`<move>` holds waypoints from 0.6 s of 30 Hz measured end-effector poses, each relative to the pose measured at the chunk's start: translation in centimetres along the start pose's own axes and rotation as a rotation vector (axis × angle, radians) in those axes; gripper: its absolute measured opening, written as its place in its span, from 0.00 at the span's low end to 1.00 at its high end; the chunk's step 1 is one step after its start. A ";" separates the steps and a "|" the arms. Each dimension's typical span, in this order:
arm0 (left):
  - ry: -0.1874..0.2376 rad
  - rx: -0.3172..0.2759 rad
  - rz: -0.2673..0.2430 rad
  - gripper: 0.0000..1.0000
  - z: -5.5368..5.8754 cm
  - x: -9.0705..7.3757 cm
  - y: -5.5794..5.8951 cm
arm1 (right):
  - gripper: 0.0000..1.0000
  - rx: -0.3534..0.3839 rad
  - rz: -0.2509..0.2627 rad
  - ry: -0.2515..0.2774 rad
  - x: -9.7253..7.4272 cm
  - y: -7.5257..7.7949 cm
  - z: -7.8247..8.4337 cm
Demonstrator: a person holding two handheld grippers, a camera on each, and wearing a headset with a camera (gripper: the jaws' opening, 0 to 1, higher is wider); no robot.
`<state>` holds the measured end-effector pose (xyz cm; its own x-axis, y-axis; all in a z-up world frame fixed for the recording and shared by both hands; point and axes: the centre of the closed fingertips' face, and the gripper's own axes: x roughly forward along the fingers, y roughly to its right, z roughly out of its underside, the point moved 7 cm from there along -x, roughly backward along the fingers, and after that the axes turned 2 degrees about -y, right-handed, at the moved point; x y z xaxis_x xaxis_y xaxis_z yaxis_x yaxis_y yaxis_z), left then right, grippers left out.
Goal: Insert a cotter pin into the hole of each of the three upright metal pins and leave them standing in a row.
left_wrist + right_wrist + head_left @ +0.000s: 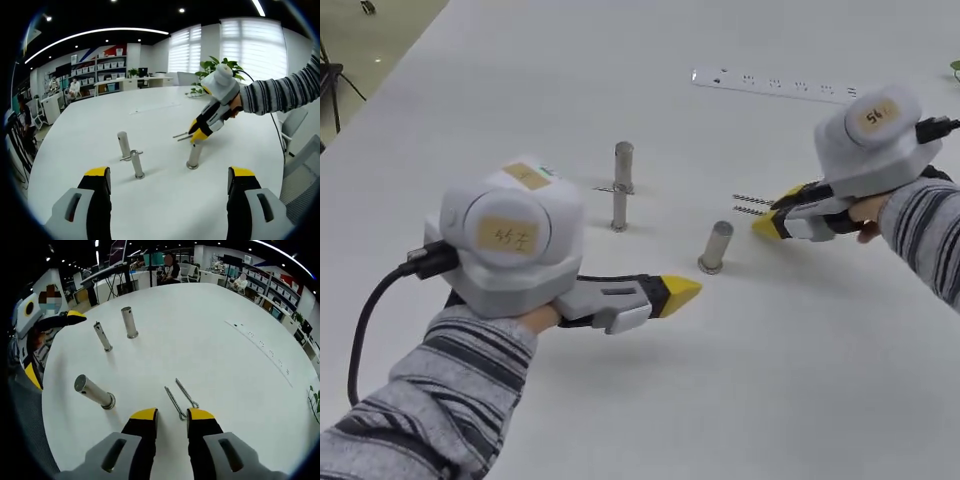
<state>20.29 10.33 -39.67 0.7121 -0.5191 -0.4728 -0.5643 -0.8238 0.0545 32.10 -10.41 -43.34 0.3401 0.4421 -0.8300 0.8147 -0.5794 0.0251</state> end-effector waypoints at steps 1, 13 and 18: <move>0.000 0.001 0.000 0.96 0.0 0.0 0.0 | 0.18 0.002 -0.003 -0.003 0.1 0.1 -0.1; -0.002 -0.001 0.002 0.96 0.0 0.0 0.0 | 0.03 -0.069 -0.026 -0.081 0.5 1.0 -0.3; -0.012 -0.005 0.008 0.95 0.1 0.1 0.0 | 0.00 -0.110 -0.031 -0.109 0.6 1.1 -0.4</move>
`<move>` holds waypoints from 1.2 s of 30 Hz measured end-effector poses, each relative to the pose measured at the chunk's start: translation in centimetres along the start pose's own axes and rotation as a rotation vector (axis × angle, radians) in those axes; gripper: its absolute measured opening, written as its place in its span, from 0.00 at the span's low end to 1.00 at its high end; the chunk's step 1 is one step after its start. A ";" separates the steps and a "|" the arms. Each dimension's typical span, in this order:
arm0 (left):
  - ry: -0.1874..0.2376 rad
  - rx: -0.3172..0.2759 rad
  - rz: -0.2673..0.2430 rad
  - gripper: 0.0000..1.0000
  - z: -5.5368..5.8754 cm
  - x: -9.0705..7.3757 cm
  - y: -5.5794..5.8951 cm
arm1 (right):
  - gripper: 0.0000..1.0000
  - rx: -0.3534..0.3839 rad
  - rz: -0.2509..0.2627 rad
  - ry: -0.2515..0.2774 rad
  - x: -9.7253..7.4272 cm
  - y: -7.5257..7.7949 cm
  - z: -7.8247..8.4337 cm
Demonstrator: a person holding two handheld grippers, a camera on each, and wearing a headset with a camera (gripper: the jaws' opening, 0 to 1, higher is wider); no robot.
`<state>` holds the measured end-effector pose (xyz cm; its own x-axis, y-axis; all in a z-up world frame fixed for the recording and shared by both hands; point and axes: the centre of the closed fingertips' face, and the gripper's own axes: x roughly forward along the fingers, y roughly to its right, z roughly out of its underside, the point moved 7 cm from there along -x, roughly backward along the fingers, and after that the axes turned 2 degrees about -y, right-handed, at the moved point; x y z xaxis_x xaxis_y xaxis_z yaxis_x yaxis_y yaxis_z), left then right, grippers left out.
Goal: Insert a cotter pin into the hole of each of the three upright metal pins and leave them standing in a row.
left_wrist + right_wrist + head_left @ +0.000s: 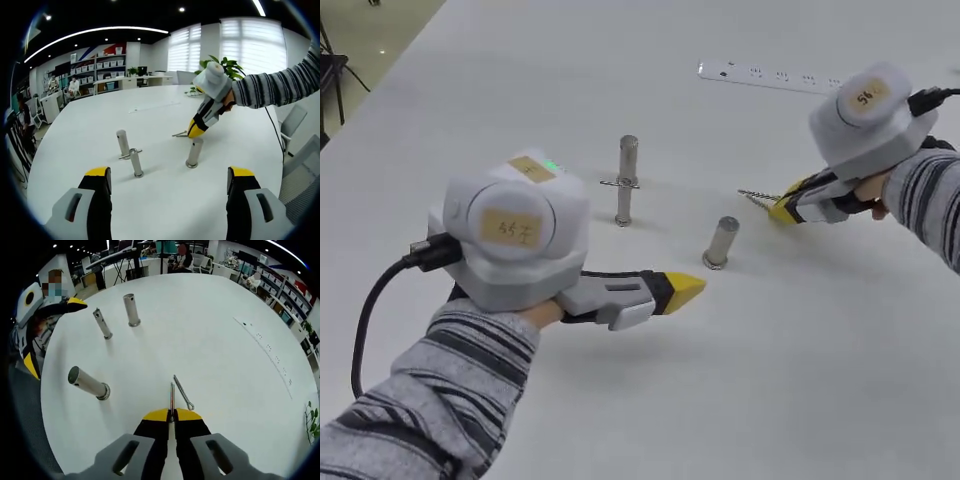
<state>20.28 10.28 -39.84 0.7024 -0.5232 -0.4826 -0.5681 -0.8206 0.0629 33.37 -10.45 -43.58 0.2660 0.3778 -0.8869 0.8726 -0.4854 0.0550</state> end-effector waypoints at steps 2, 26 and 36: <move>-0.002 0.002 0.001 0.95 0.0 0.0 0.1 | 0.00 -0.019 0.002 -0.008 0.0 -0.1 0.0; 0.010 -0.011 0.023 0.90 -0.1 0.1 0.6 | 0.00 -0.160 0.083 0.064 -1.5 -0.5 0.6; 0.016 -0.023 0.057 0.83 -0.3 0.0 1.2 | 0.00 -0.232 0.109 0.098 -3.3 -2.4 0.8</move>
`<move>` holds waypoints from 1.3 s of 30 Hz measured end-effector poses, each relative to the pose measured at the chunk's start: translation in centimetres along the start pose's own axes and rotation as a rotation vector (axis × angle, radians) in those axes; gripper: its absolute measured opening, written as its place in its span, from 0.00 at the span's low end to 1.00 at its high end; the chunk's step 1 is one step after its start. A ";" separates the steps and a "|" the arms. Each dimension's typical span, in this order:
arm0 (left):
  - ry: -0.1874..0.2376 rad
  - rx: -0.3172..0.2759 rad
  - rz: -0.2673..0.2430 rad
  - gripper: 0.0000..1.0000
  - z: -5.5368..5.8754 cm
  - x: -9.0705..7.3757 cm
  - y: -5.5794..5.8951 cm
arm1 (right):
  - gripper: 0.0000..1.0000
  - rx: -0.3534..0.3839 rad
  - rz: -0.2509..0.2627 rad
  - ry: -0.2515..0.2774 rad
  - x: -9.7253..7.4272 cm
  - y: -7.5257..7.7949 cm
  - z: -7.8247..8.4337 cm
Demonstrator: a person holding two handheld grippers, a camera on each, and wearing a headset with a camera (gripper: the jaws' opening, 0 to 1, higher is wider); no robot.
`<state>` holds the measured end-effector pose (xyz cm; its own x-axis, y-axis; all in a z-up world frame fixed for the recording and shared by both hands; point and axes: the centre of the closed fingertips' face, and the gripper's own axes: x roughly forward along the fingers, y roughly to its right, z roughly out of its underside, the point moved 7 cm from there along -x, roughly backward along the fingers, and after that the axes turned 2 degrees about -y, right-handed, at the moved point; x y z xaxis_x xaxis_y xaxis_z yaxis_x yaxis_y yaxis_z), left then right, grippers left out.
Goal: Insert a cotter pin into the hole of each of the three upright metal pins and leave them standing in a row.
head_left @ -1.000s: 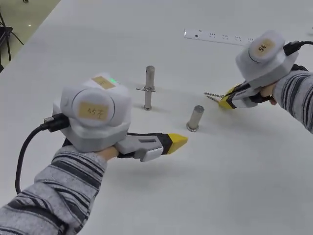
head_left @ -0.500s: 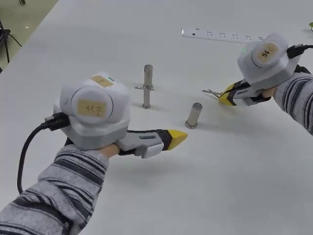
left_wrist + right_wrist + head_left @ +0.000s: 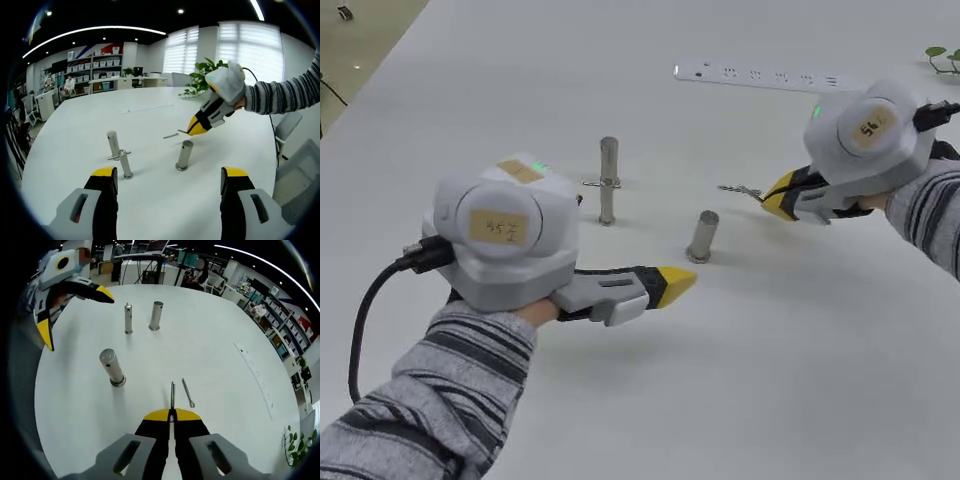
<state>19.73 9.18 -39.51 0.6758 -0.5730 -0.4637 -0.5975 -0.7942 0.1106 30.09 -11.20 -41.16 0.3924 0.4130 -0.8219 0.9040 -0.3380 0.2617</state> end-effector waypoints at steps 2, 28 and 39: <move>-0.009 -0.009 0.009 0.82 0.2 0.0 0.2 | 0.00 -0.013 0.006 0.003 -0.4 -0.4 0.0; 0.000 -0.040 0.133 0.52 -1.6 0.5 3.1 | 0.00 -0.210 -0.033 0.145 -5.3 -6.0 -2.3; 0.019 -0.102 0.207 0.39 -2.4 0.3 4.9 | 0.00 -0.327 -0.045 0.177 -6.6 -7.8 -2.6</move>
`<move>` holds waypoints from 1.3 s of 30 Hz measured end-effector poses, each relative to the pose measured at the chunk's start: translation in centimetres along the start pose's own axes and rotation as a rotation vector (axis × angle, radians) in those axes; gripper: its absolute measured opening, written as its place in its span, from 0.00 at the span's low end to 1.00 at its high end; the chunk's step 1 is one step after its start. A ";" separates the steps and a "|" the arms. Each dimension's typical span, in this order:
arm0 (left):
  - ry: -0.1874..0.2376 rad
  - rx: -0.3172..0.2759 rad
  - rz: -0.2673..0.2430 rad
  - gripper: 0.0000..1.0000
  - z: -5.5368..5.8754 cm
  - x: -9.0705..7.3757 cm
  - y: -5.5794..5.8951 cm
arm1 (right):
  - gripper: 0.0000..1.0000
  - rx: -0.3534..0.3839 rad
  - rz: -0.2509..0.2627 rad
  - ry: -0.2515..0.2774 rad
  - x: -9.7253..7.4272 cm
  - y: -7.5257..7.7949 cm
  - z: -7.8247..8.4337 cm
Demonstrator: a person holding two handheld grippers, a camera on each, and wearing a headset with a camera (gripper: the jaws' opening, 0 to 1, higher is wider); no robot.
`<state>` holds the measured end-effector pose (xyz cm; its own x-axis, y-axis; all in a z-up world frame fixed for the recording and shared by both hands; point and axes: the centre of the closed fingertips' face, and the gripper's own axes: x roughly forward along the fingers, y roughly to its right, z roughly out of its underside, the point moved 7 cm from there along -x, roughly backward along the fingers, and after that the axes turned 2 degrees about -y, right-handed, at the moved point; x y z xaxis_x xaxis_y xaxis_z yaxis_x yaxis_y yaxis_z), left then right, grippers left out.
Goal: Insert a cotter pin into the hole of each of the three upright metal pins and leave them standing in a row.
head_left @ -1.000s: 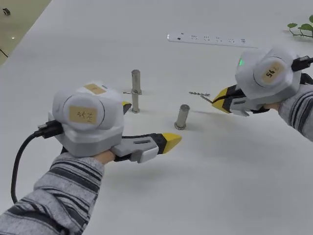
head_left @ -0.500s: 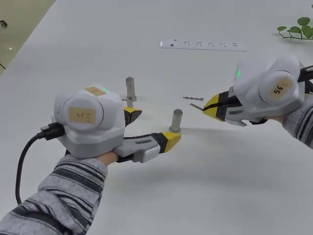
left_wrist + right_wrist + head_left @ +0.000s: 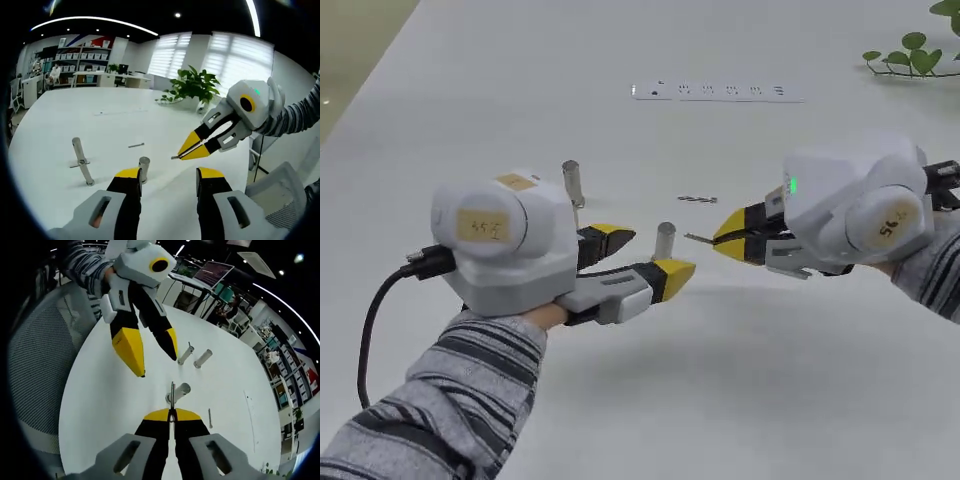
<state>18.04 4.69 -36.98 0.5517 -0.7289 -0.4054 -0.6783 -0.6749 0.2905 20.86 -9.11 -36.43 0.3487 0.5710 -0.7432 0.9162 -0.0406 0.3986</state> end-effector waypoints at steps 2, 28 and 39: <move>0.004 -0.015 0.009 0.36 -0.1 0.1 0.3 | 0.00 -0.001 -0.004 0.013 -0.2 -0.3 -0.2; 0.026 -0.096 0.073 0.02 -0.4 0.3 2.3 | 0.00 -0.030 -0.038 0.134 -1.4 -1.9 -2.3; 0.039 -0.050 0.087 0.00 -1.0 -0.1 2.1 | 0.00 -0.022 -0.014 0.155 -1.5 -1.4 -2.7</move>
<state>16.99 3.22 -35.47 0.5113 -0.7880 -0.3429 -0.6995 -0.6134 0.3666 18.48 -7.73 -34.44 0.3000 0.6913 -0.6574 0.9156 -0.0153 0.4017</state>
